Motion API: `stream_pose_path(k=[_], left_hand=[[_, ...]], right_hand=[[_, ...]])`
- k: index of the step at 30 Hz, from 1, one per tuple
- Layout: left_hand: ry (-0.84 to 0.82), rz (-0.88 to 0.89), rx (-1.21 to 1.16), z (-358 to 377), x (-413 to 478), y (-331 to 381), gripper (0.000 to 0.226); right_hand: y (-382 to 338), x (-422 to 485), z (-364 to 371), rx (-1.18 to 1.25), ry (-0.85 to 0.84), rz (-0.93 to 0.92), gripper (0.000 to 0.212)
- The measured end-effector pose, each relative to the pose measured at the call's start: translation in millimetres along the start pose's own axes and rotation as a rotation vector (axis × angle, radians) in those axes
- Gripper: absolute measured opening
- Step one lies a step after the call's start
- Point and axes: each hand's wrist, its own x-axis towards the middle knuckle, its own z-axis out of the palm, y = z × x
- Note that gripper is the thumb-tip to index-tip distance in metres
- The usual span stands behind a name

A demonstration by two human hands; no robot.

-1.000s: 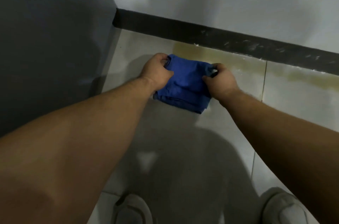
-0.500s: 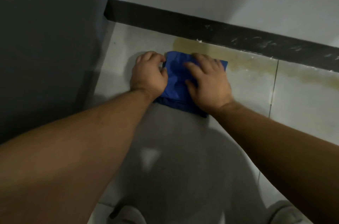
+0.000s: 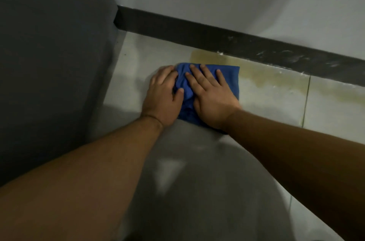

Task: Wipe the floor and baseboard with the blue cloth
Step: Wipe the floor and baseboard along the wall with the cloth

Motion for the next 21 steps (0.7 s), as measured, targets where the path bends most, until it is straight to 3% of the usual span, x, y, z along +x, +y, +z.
stream_pose_path(k=[5,11,17,21], left_hand=[[0.001,0.053,0.07,3,-1,-2,0.059],[-0.031,0.107,0.153,8,-2,-3,0.066],[-0.053,0.075,0.168,11,-1,-5,0.075],[-0.056,0.078,0.163,10,-1,-5,0.081]], right_hand=[[20,23,-9,0.024,0.045,0.049,0.068],[15,-13,0,0.043,0.107,0.26,0.069],[7,-3,0,0.006,0.045,0.026,0.063],[23,31,-14,0.048,0.062,0.024,0.061]])
